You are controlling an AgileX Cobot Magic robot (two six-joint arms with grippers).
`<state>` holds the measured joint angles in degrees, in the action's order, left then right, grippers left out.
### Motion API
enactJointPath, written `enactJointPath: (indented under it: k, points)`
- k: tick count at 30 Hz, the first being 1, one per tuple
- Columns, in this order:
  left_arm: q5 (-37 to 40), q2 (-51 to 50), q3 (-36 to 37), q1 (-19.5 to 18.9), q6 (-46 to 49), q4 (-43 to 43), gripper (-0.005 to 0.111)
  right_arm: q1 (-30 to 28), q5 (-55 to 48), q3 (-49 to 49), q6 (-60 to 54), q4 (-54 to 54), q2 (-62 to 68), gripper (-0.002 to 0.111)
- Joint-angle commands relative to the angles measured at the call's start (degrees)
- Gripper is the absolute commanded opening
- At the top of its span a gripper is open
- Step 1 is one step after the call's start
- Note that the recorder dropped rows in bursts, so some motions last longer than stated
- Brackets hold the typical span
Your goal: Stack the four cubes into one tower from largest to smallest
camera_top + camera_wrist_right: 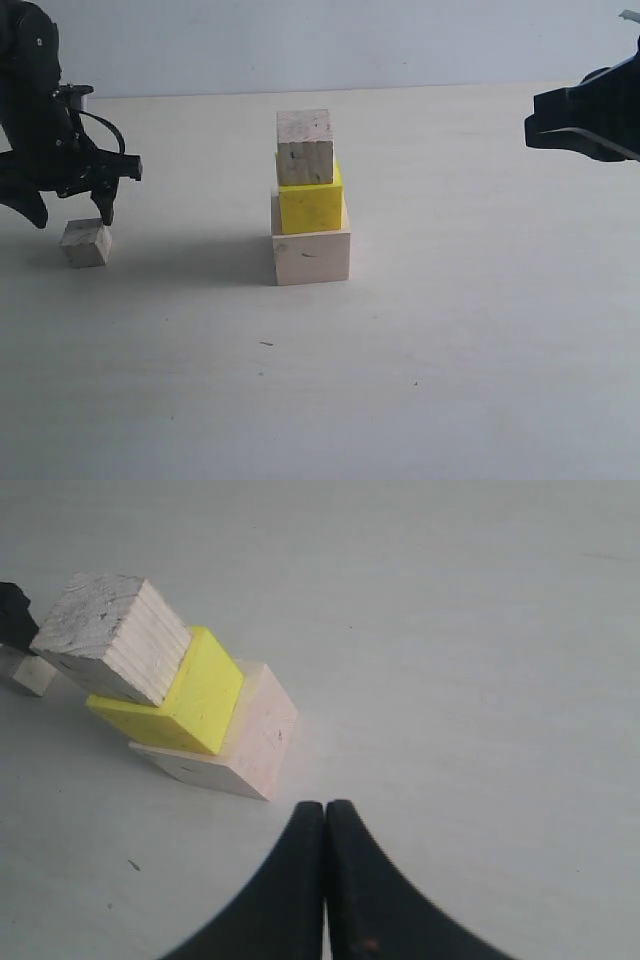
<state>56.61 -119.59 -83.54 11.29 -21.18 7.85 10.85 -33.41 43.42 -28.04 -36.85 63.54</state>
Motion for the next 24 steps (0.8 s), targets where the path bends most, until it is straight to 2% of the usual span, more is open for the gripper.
enactJointPath:
  k: [1, 8, 15, 24]
  points:
    - [0.4, 0.7, 0.2, 0.2, -1.3, 1.7, 0.069, -0.2, -0.1, -0.2, -0.4, -0.3, -0.2, 0.000]
    - [0.8, 0.2, 0.5, 0.2, -1.0, -1.2, 0.069, -0.2, -0.2, -0.2, -0.4, -0.4, -0.2, 0.000]
    - [-4.6, 0.1, 5.9, 0.2, 0.3, -2.2, 0.069, -0.2, -0.3, -0.2, -0.4, -0.5, -0.2, 0.000]
    - [-7.9, 0.2, 6.1, 0.2, 1.4, -2.5, 0.069, -0.2, -0.2, -0.2, -0.4, -0.5, -0.2, 0.000]
